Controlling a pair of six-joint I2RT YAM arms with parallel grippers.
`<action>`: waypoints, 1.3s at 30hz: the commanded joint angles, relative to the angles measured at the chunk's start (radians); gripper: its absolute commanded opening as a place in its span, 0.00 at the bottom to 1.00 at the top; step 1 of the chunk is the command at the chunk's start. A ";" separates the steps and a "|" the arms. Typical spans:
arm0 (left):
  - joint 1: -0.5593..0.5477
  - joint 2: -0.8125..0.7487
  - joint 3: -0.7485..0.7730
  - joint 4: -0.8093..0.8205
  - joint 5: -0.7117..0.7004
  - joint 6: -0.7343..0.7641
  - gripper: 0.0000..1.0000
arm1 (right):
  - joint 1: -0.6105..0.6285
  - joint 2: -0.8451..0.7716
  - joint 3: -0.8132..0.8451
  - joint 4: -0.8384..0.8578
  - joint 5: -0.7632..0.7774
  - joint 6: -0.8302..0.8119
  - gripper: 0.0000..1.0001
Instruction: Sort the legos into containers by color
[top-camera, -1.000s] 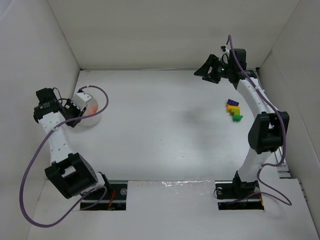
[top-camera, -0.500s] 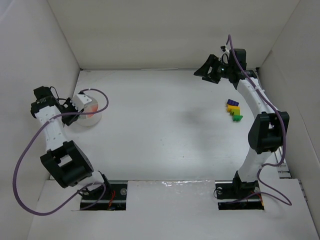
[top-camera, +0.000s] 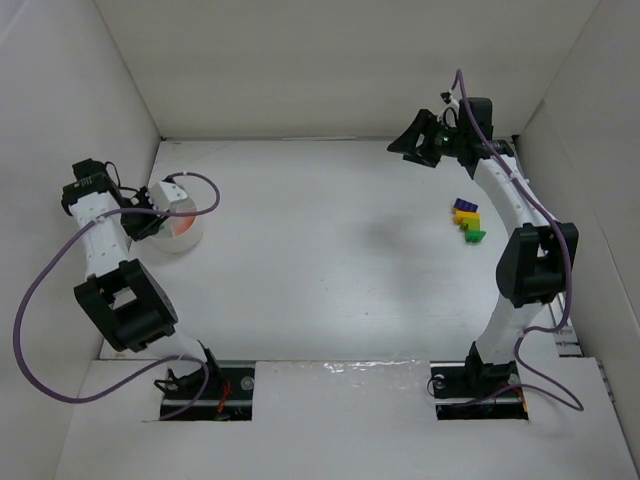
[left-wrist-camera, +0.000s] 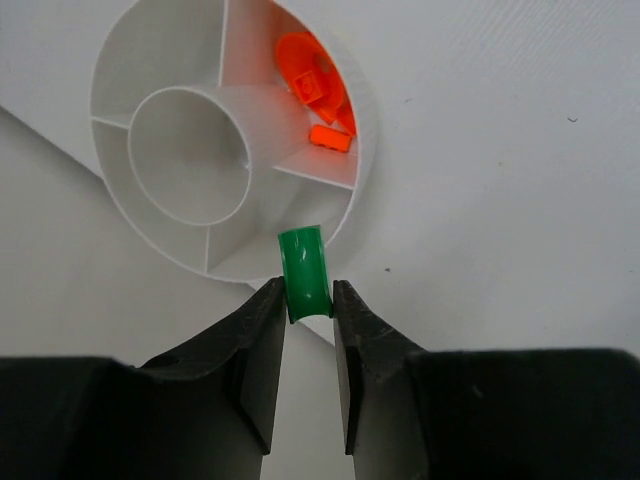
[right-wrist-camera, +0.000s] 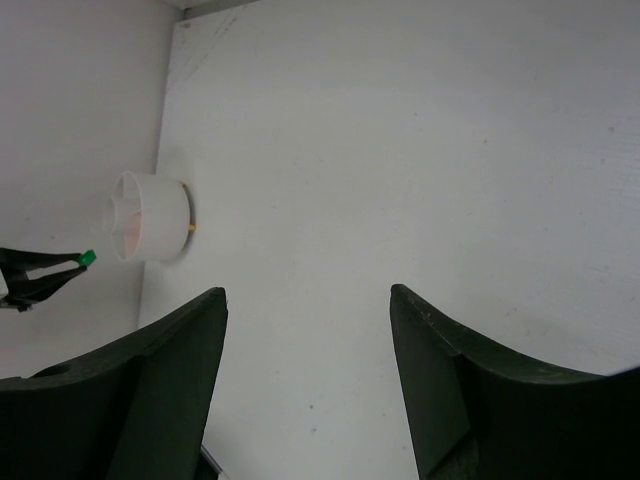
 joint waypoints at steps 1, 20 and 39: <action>-0.019 0.023 0.042 -0.071 0.001 0.053 0.22 | -0.015 0.005 0.026 0.052 -0.027 -0.017 0.71; -0.029 0.115 0.081 -0.019 -0.057 0.020 0.30 | -0.015 0.005 0.026 0.052 -0.027 -0.017 0.71; -0.176 -0.124 0.026 0.292 0.225 -0.513 0.68 | -0.133 -0.077 0.024 -0.265 0.227 -0.465 0.71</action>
